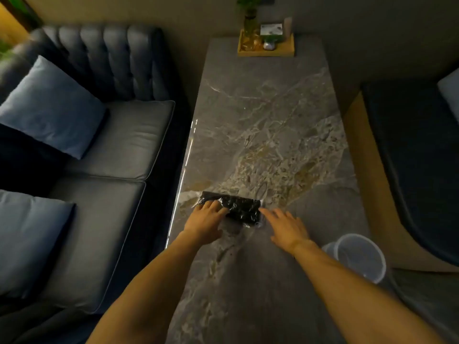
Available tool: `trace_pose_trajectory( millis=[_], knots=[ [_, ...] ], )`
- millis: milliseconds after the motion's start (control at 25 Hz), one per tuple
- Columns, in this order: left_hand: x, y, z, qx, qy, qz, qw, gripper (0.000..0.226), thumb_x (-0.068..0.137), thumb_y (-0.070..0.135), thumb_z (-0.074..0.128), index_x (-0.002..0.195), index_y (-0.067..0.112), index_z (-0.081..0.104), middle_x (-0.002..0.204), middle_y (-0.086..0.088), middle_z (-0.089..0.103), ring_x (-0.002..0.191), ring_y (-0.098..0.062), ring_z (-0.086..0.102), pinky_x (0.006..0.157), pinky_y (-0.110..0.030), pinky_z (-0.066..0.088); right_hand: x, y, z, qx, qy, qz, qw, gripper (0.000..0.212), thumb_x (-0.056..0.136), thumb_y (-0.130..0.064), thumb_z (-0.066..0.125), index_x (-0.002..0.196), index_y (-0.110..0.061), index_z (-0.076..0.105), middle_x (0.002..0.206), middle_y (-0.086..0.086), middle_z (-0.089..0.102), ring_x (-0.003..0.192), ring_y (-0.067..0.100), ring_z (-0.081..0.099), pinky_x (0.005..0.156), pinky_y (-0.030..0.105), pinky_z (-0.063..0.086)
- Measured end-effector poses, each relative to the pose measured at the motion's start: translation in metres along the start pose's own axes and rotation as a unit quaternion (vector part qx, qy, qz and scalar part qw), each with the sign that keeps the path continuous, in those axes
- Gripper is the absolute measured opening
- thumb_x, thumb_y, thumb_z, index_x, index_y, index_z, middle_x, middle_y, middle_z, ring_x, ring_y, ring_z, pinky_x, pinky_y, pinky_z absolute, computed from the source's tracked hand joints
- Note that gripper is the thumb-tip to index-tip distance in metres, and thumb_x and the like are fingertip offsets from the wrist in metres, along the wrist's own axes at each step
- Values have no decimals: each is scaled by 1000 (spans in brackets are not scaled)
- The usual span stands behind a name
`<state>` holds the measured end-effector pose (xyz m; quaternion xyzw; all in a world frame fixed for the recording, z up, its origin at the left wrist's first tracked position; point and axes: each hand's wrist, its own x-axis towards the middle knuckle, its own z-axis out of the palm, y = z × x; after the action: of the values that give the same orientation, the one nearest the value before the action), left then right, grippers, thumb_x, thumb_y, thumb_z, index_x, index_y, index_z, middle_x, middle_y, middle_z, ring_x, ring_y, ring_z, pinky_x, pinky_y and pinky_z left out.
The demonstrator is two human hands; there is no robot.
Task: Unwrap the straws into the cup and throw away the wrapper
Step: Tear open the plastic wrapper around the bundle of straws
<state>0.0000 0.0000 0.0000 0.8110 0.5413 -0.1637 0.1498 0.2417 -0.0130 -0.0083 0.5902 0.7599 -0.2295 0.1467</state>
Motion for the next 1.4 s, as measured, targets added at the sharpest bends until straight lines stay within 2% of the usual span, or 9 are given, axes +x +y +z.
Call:
trace_pose_trajectory(
  millis=[120,320,440,680,880,1000,1160,1320,1400],
  knots=[
    [21,2,-2,26,28,1,999,79,75,31,68,145,30,30,149,-9,34,139,-33,29,110,-49,29,21,-2,-2,-20,14,-13,1000,81,90,-8,50,150,-38,5,153,9,28,131,36,38,102,51,38],
    [47,-10,10,35,32,2,999,85,80,29,65,149,34,16,153,-7,30,142,-32,24,114,-49,21,51,-3,8,-33,14,-25,999,86,91,-4,50,150,-41,-2,160,8,12,140,36,25,105,52,33],
    [54,-11,18,28,19,-5,999,88,83,25,63,152,32,8,154,-6,29,145,-29,23,116,-49,23,58,-1,17,-55,8,-33,998,89,92,-3,49,149,-42,-7,162,8,4,144,35,17,107,52,32],
    [50,-9,33,1,26,7,1000,68,85,24,58,146,26,27,144,-3,43,131,-28,44,109,-45,32,50,3,38,-52,24,-41,998,82,93,-15,51,150,-39,-4,162,9,8,145,33,14,107,50,31],
    [37,-10,34,-49,4,18,999,57,82,34,57,137,29,41,139,0,48,123,-27,52,105,-44,35,18,2,53,-25,33,-39,998,80,90,-22,53,150,-41,3,158,0,20,141,28,24,103,46,35],
    [23,-4,33,-73,-22,37,996,45,84,37,53,128,29,49,130,-2,54,112,-29,59,97,-43,39,-3,-2,61,5,48,-15,999,74,87,-22,55,147,-42,17,150,-4,34,132,25,35,98,41,39],
    [3,8,36,-105,-62,45,991,39,82,44,54,118,31,55,120,-2,61,108,-29,60,92,-41,42,-32,-8,78,168,66,36,983,56,85,-25,61,135,-43,44,128,-4,53,118,21,48,96,36,46],
    [-22,13,38,-162,-96,45,981,36,78,48,55,110,32,57,115,1,67,107,-27,63,89,-38,46,-66,-18,68,425,59,34,903,32,79,-19,75,108,-31,69,104,4,68,99,17,66,92,32,52],
    [-34,15,33,-220,-106,35,969,36,76,51,56,107,33,59,112,1,69,104,-26,64,87,-37,49,-85,-28,57,498,67,41,863,23,77,-18,79,92,-35,71,91,-3,72,85,2,67,80,17,53]
  ],
)
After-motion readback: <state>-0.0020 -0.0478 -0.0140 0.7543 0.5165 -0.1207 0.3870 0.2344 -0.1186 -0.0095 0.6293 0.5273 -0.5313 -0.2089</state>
